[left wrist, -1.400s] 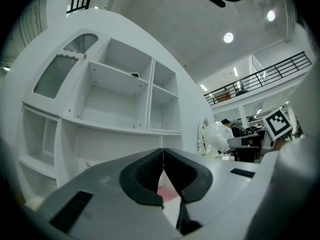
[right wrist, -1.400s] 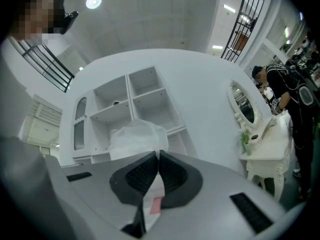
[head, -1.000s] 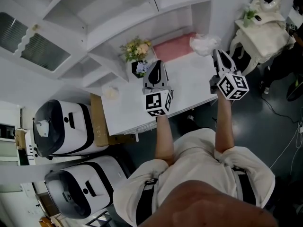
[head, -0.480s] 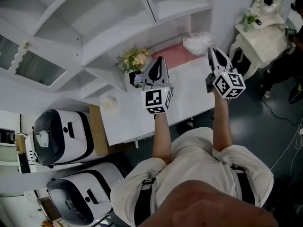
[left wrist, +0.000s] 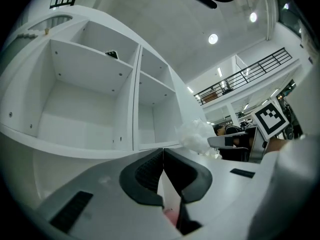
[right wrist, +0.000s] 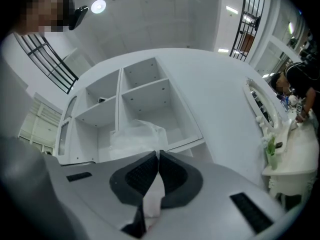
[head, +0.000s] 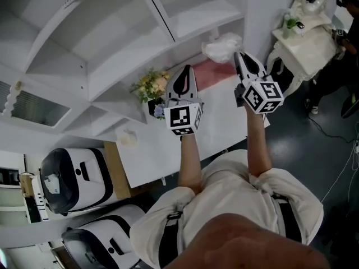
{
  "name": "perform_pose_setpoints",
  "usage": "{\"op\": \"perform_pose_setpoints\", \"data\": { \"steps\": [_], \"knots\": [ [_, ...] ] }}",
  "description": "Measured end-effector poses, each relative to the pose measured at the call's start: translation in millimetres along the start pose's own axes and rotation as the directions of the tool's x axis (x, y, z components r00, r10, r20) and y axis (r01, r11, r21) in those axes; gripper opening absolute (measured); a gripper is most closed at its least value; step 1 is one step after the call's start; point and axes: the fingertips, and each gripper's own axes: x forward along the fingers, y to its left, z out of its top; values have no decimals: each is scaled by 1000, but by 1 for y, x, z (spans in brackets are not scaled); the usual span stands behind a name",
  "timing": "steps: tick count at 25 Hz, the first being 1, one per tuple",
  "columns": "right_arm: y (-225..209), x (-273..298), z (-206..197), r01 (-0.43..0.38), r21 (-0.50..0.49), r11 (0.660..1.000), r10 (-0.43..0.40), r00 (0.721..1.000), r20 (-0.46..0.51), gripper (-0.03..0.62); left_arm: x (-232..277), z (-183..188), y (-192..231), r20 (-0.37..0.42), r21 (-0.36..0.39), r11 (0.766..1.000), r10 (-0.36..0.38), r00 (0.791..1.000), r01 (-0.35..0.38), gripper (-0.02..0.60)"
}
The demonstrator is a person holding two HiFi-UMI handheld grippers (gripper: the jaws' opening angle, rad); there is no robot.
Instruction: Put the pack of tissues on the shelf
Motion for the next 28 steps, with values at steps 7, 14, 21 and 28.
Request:
{"op": "perform_pose_setpoints", "data": {
  "steps": [7, 14, 21, 28],
  "knots": [
    [13, 34, 4, -21, 51, 998, 19, 999, 45, 69, 27, -5, -4, 9, -5, 999, -42, 999, 42, 11],
    [5, 91, 40, -37, -84, 996, 43, 997, 61, 69, 50, 14, 16, 28, -23, 1000, -21, 999, 22, 11],
    [11, 171, 68, -172, -266, 949, 140, 981, -133, 71, 59, 20, 21, 48, -46, 998, -31, 998, 33, 11],
    [37, 236, 30, -367, -390, 844, 173, 876, -449, 70, 63, 21, 4, 61, -64, 996, -60, 996, 64, 11]
  ]
}}
